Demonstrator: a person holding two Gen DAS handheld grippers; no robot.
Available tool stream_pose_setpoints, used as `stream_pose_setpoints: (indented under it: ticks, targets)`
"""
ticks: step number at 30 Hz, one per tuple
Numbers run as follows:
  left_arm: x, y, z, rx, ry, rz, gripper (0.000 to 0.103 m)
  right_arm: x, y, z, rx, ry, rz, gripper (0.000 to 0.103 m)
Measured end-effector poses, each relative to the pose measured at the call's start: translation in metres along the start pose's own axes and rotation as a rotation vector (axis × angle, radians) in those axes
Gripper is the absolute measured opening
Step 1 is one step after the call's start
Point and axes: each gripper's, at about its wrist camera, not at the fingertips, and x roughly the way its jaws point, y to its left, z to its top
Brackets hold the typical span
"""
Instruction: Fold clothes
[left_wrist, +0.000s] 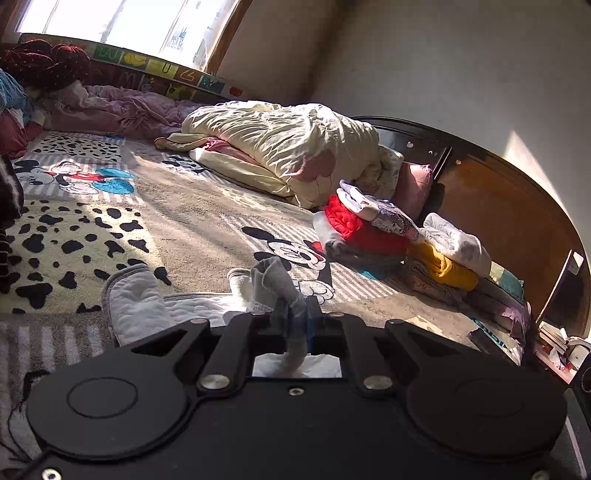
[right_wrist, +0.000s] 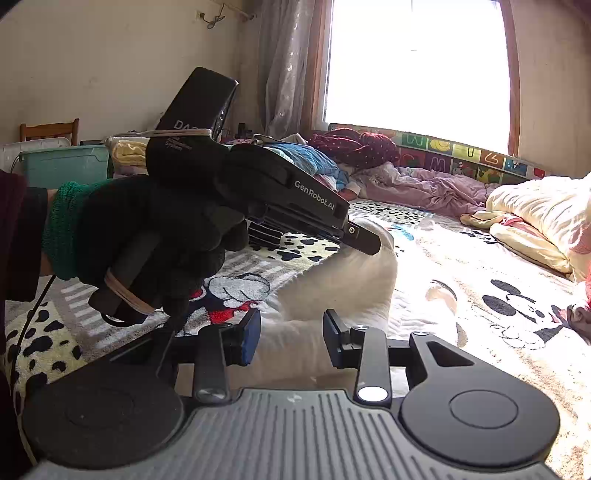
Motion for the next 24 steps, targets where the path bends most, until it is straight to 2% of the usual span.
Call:
stream_pose_setpoints:
  ticks: [2,4,6,9,12,15,17,20,22,24]
  targets:
    - [-0.007,-0.003,0.001,-0.002,-0.019,-0.01,0.007,0.011,-0.001,-0.003,-0.013,0.033,0.048,0.038]
    - [-0.013,0.002,0.001,-0.03,-0.051,-0.008,0.007,0.024,0.008,-0.01,-0.091,0.127,0.06,0.039]
    - [-0.011,0.01,0.001,-0.052,-0.045,0.054,0.007,0.027,0.013,-0.016,-0.124,0.179,0.066,0.039]
    - [0.003,0.026,-0.004,-0.079,-0.01,0.118,0.007,0.024,0.018,-0.018,-0.15,0.189,0.059,0.039]
    - [0.019,0.039,-0.01,-0.113,0.015,0.135,0.007,0.025,0.021,-0.019,-0.152,0.186,0.052,0.039]
    - [0.037,0.054,-0.016,-0.142,0.077,0.177,0.007,0.028,0.02,-0.018,-0.155,0.185,0.046,0.039]
    - [0.047,0.063,-0.02,-0.156,0.106,0.241,0.007,0.029,0.02,-0.017,-0.154,0.186,0.041,0.039]
    - [0.051,0.068,-0.021,-0.137,0.126,0.247,0.007,0.027,0.021,-0.018,-0.151,0.182,0.029,0.039]
    - [0.046,0.068,-0.019,-0.161,0.096,0.197,0.007,0.026,0.023,-0.018,-0.152,0.179,0.014,0.039]
    - [0.045,0.065,-0.018,-0.145,0.106,0.174,0.007,0.024,0.026,-0.018,-0.16,0.177,0.001,0.039]
